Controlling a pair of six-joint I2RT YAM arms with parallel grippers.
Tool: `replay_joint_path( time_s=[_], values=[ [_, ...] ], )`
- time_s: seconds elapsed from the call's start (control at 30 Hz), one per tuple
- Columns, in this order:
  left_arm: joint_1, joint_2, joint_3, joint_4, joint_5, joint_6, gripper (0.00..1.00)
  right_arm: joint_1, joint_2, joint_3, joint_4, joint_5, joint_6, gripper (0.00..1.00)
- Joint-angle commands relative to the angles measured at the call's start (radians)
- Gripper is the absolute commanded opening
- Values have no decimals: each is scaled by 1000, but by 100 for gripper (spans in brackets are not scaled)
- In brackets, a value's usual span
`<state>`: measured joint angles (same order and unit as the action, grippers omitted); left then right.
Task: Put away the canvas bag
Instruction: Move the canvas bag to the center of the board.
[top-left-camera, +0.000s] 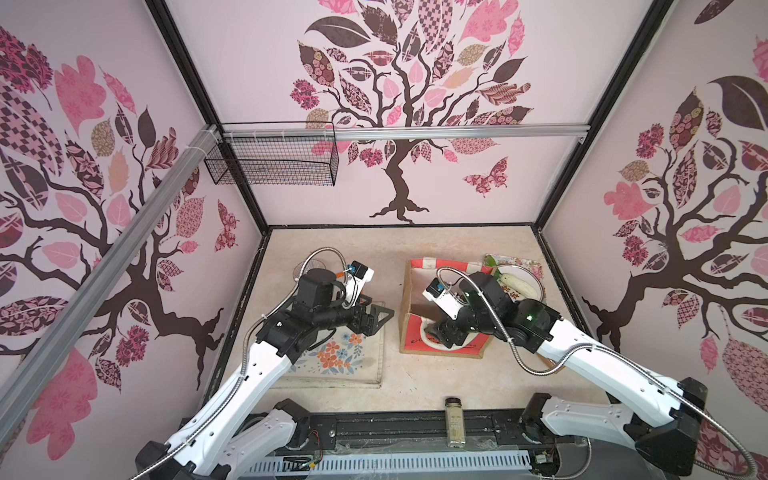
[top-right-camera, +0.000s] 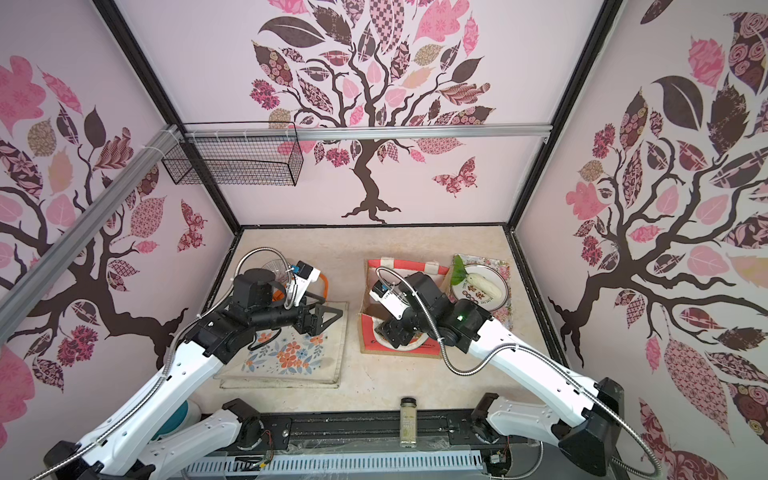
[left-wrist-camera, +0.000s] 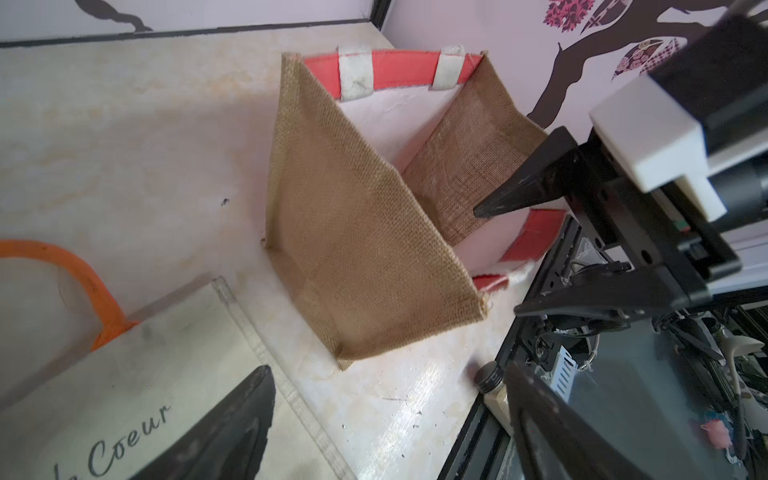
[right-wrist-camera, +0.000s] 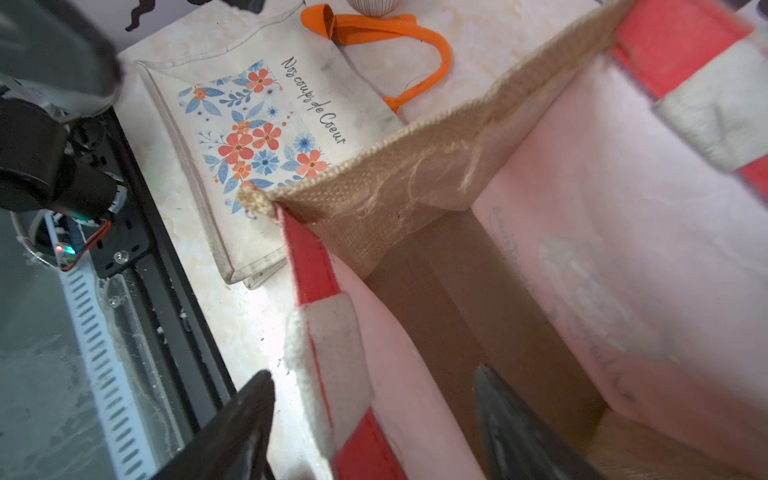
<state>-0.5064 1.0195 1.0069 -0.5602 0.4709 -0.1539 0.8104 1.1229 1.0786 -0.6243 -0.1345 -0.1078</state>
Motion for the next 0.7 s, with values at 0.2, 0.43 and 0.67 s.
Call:
replay_joint_path(
  time_s=[0.2, 0.43, 0.67],
  values=[
    [75, 362, 398, -57, 111, -31, 76, 3, -47, -19, 28, 81, 20, 92],
    [1, 421, 471, -98, 8, -37, 44, 3, -64, -53, 99, 94, -10, 97],
    [-14, 286, 246, -4, 153, 152, 88, 1, -44, -36, 73, 110, -42, 97]
  ],
)
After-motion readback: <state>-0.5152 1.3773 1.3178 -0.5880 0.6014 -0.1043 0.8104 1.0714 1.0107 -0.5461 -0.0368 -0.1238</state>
